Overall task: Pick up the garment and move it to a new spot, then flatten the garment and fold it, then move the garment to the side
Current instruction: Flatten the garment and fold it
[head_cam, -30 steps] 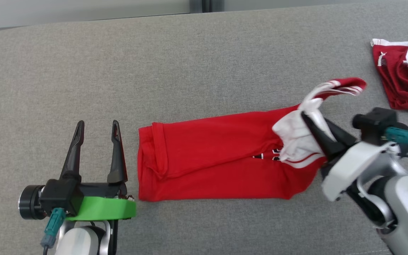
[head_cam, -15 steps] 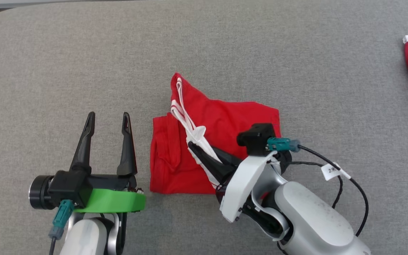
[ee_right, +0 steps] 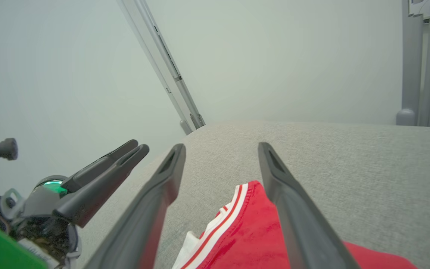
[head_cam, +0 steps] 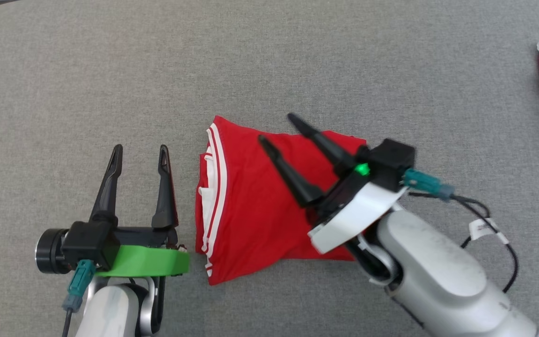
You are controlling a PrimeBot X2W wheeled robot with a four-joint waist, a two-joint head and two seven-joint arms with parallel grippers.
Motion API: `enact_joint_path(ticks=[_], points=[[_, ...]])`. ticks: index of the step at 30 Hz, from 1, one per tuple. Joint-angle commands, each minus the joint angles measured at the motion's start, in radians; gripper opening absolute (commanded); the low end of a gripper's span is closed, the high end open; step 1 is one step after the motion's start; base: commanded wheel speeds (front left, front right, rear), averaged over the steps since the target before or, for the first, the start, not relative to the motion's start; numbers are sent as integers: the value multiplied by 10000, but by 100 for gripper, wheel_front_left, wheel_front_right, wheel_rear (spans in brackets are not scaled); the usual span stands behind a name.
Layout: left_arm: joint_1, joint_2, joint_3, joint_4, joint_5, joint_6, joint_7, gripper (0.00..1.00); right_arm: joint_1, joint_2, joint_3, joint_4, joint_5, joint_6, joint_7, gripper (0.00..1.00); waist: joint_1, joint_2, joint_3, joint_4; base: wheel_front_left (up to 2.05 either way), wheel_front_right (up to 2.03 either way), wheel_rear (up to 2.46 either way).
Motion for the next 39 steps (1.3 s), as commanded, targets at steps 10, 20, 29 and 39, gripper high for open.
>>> enact_joint_path(ticks=[10, 20, 29, 39], points=[[427, 165, 539, 38, 157, 19, -47, 100, 2335, -1466, -4184, -1412, -1640, 3, -188, 100, 0, 0, -478, -622, 0, 0, 0], [1329, 415, 684, 344, -64, -58, 37, 100, 4725, -1311, -5963, -2582, -2440, 3, 664, 100, 0, 0, -1439, -1181, 0, 0, 0], [2180, 512, 559, 538, -240, -80, 275, 100, 5859, -1012, -6154, -3082, -2585, 3, 1183, 100, 0, 0, -2476, -1275, 0, 0, 0], [2700, 631, 490, 597, -236, 92, 339, 100, 6702, -888, -6318, -3465, -2669, 3, 1552, 100, 0, 0, -3185, -1234, 0, 0, 0]])
